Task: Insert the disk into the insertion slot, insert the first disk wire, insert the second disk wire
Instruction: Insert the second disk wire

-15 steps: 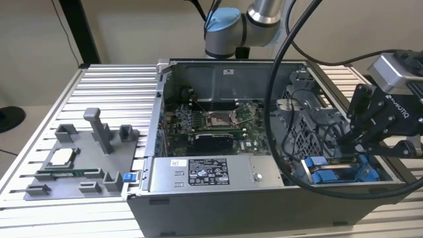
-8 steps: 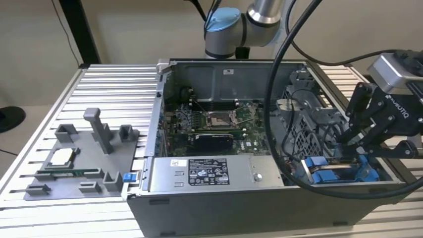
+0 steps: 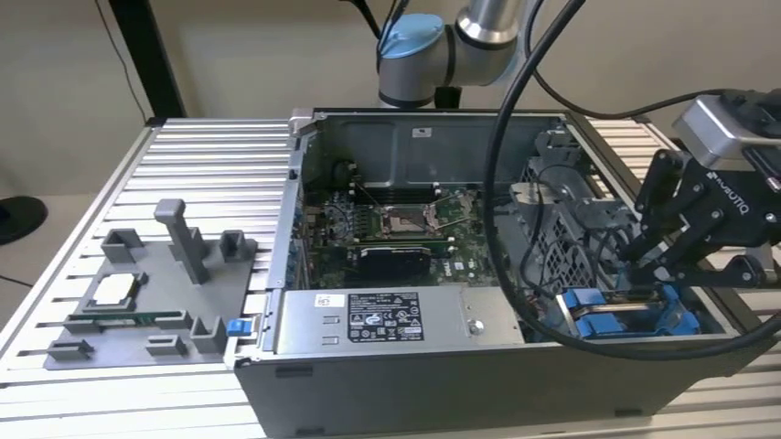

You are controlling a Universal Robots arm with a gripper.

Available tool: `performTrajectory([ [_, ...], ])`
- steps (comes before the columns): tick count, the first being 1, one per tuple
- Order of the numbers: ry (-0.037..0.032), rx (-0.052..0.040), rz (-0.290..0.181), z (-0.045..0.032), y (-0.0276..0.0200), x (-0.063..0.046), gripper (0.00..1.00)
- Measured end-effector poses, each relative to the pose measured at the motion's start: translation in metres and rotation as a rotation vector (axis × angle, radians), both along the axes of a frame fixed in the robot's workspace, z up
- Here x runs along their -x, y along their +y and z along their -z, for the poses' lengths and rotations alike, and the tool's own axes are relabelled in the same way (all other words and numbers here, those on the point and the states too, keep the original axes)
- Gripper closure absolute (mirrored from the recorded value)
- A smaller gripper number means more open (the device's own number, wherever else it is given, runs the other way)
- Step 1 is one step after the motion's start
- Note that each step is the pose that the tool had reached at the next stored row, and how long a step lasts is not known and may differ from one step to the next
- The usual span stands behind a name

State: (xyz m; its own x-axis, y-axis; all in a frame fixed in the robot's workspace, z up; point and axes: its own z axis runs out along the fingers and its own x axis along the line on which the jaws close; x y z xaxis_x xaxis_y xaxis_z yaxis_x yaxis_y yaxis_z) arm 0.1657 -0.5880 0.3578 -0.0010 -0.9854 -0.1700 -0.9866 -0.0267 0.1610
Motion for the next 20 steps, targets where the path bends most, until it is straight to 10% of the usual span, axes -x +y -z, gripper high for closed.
performTrajectory([
  [2,0.0000,0.0002,0.000,-0.0001,0.0003,0.0005,0.00],
  [3,0.0001,0.0001,0.001,-0.0001,0.0004,0.0008,1.00],
  [14,0.0011,0.0003,0.007,0.0000,0.0013,0.0033,1.00],
  [20,0.0438,0.0112,0.020,0.0004,0.0001,0.0034,1.00],
])
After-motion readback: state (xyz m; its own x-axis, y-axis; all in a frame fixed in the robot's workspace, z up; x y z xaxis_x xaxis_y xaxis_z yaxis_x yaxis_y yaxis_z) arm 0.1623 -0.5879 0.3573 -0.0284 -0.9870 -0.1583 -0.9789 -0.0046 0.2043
